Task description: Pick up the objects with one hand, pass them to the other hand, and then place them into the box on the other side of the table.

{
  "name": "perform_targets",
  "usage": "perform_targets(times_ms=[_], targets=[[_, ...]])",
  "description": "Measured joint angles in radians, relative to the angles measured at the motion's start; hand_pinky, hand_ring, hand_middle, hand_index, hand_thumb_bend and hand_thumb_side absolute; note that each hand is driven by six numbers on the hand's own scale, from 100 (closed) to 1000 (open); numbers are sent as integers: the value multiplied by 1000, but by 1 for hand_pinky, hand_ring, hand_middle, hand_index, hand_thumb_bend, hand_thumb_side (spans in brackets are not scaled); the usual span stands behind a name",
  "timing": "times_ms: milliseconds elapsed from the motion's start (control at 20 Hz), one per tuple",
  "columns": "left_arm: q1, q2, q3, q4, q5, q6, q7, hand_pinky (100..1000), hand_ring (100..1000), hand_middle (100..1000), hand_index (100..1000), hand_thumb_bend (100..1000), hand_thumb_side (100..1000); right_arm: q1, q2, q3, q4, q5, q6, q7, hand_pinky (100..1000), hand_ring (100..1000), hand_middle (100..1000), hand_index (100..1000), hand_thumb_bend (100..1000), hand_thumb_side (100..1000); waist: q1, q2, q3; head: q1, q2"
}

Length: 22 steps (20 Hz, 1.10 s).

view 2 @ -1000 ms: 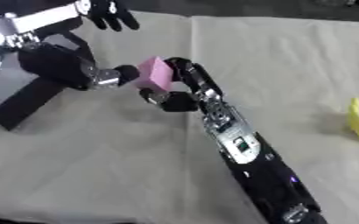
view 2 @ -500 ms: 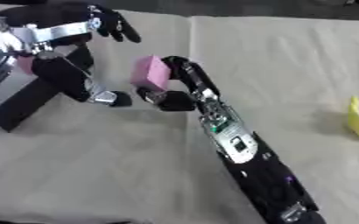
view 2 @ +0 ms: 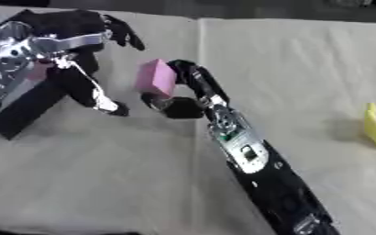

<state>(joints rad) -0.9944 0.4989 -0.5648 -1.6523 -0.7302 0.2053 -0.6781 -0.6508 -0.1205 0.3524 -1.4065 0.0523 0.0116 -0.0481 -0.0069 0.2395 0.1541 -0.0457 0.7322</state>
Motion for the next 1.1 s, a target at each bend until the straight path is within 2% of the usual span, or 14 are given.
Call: perform_targets(times_ms=[350, 450, 1100], targets=[[-9, -37, -3, 64, -37, -13, 31, 882, 837, 816, 884, 597, 332, 2, 1, 8, 0, -4, -33, 9, 828, 686, 574, 664, 471, 100, 0, 3, 0, 0, 0], [-9, -44, -3, 77, -36, -7, 48, 876, 832, 812, 880, 566, 371, 6, 1, 12, 0, -3, -40, 12, 827, 686, 574, 664, 471, 100, 1, 4, 0, 0, 0], [-9, -63, -6, 117, 7, 20, 86, 868, 827, 805, 863, 588, 422, 9, -2, 29, -12, -3, -51, 17, 826, 685, 582, 662, 469, 100, 1, 8, -3, 0, 1]])
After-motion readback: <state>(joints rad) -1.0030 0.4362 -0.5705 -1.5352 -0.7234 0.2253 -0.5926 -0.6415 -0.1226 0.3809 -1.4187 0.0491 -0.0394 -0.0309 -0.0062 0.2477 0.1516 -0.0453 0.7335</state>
